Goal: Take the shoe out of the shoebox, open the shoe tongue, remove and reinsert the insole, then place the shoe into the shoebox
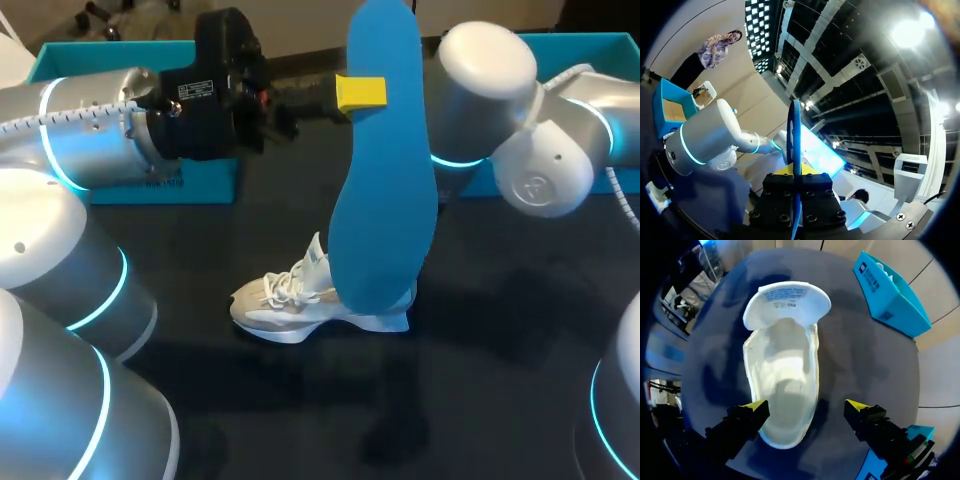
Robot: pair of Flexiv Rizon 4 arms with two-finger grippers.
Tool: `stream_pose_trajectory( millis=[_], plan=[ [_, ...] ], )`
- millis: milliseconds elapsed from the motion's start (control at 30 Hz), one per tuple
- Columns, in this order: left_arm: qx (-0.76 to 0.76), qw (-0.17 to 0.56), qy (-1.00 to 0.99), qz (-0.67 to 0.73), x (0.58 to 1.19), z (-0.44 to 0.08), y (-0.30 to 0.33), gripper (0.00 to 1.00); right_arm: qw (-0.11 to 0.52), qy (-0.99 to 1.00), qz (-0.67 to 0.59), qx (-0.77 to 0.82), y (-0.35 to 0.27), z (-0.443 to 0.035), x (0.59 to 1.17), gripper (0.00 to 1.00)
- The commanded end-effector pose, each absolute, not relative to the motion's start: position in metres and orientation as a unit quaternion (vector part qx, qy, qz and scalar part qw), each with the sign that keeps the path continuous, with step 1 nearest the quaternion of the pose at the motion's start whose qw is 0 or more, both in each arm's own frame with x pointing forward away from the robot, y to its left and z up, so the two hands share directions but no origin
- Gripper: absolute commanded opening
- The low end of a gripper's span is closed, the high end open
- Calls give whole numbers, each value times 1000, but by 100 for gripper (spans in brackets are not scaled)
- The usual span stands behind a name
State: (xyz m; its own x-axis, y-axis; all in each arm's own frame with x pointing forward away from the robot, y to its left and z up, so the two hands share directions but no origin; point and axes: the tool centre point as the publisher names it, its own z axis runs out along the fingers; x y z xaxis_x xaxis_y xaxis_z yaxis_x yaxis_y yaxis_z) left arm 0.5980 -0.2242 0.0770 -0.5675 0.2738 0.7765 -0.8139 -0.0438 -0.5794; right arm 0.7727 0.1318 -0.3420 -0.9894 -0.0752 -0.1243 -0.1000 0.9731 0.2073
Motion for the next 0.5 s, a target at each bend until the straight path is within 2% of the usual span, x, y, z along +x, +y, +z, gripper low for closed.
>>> stream_pose_trajectory(
  millis=[33,467,500],
  plan=[
    [243,396,-560,686,591,79,-227,0,50,992,104,-49,146,-356,786,100],
    [243,396,-560,686,591,79,-227,0,19,991,119,-60,166,-385,793,100],
    [243,396,-560,686,591,79,-227,0,13,992,114,-60,167,-385,792,91]
  ],
)
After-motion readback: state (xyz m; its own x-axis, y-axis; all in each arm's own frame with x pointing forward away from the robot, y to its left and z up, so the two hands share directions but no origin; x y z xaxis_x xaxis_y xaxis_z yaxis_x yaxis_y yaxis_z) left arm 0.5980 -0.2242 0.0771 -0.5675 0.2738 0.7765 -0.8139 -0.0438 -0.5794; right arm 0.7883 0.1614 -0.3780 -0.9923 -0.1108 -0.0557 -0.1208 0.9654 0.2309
